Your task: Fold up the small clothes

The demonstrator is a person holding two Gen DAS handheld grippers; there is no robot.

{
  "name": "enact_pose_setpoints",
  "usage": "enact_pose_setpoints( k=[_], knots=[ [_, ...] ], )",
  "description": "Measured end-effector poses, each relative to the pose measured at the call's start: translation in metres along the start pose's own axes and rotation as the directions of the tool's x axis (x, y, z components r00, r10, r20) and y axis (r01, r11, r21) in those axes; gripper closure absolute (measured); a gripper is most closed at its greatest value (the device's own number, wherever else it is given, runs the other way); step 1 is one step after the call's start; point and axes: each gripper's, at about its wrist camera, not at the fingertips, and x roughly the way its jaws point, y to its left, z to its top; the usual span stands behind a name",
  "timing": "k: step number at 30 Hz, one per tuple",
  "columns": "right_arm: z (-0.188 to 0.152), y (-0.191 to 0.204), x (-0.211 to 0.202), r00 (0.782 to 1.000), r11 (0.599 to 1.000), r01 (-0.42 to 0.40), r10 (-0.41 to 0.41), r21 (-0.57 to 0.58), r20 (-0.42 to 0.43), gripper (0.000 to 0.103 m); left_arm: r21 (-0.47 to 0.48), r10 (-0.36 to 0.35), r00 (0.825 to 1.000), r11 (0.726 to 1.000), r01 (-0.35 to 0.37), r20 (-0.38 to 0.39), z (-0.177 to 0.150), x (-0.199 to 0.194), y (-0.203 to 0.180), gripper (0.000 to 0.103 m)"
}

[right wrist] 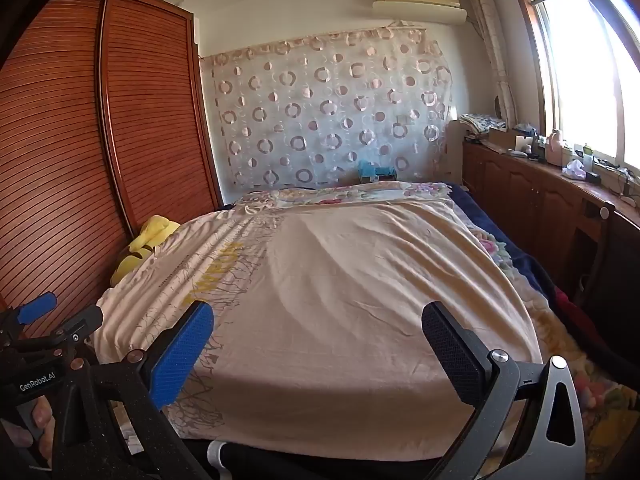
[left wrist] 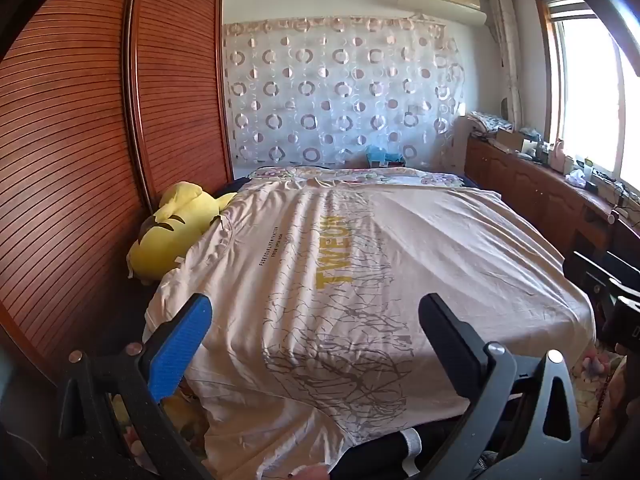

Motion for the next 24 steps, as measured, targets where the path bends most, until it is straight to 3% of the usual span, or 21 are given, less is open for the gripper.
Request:
enact_pose_setpoints(
  k=[24],
  knots=[
    [-0.0002, -0.0002, 0.0008, 1.000, 1.000, 0.006, -0.006, -0.012, 0.007, 0.000, 0.007, 0.009, 1.000, 1.000, -0.009, 0.003, 0.0000, -0.0008, -0.0004, 0.000]
  ],
)
